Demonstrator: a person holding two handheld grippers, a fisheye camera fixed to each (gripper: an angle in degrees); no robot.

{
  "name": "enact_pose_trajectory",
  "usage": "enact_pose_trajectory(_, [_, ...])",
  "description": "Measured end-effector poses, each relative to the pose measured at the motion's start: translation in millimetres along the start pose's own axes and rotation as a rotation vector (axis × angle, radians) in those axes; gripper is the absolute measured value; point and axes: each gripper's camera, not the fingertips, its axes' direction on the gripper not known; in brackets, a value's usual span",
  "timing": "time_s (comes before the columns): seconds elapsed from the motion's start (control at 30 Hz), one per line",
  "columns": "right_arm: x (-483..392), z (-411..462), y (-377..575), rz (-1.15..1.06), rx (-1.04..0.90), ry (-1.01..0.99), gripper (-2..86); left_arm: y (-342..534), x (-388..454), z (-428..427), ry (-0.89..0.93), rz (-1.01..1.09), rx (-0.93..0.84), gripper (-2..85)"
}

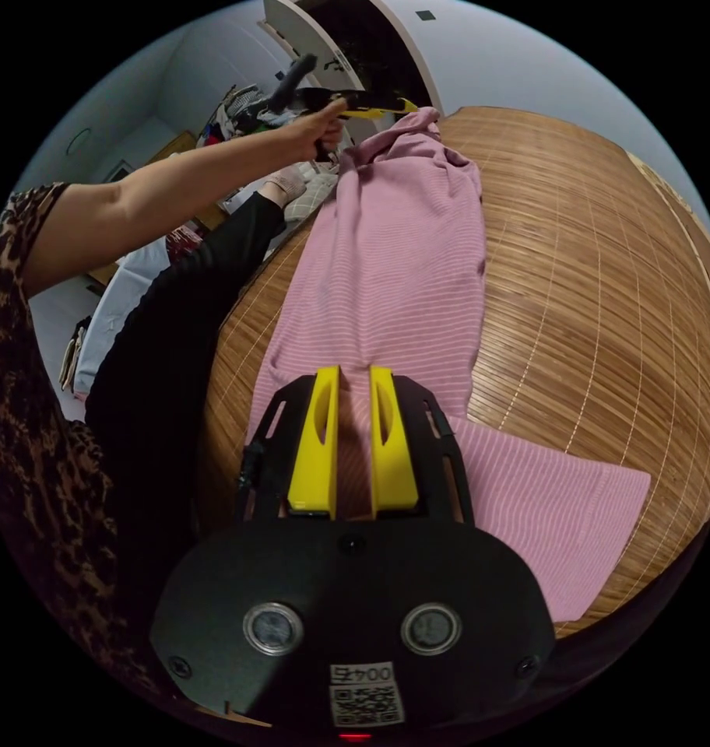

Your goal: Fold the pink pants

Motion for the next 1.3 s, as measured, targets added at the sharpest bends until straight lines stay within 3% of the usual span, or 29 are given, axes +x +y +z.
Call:
enact_pose_trajectory(0.13, [0,1,1,0.008,0.004,-0.011,6.8,-6,32,26,-0.179,0.072,-0.101,9.2])
enact_pose_trajectory(0.33, [-2,3,3,0.020,0.007,-0.023,6.6,6,-33,-16,-0.238,-0.221,0.042,6.7])
enact_pose_trajectory(0.47, [-7,4,4,0.023,0.009,-0.024,6.5,42,-103,-22,-0.117,-0.511,-0.044,11.0])
enact_pose_trajectory(0.57, [-16,3,3,-0.010,0.006,-0.013,6.4,82,-105,-38,-0.024,-0.610,0.041,11.2])
enact_pose_trajectory(0.7, [-41,-16,3,-0.110,0.112,0.141,5.3,109,-48,-49,0.165,-0.503,0.069,10.2])
enact_pose_trajectory(0.77, [-41,-26,4,-0.077,0.160,0.241,6.7,121,21,-56,0.293,-0.332,0.045,9.3])
enact_pose_trajectory(0.87, [-32,-15,1,-0.032,0.067,0.248,7.6,141,102,-50,0.281,-0.154,-0.076,8.4])
enact_pose_trajectory(1.0, [-55,6,1,-0.107,-0.026,0.375,7.4,173,138,-11,0.223,-0.140,-0.283,7.7])
enact_pose_trajectory(1.1, [-74,12,6,-0.096,-0.051,0.475,6.4,191,146,-13,0.164,-0.178,-0.230,4.5])
enact_pose_trajectory(1.3, [-98,8,25,0.112,-0.174,0.485,5.3,209,170,1,0.396,-0.184,-0.315,1.8])
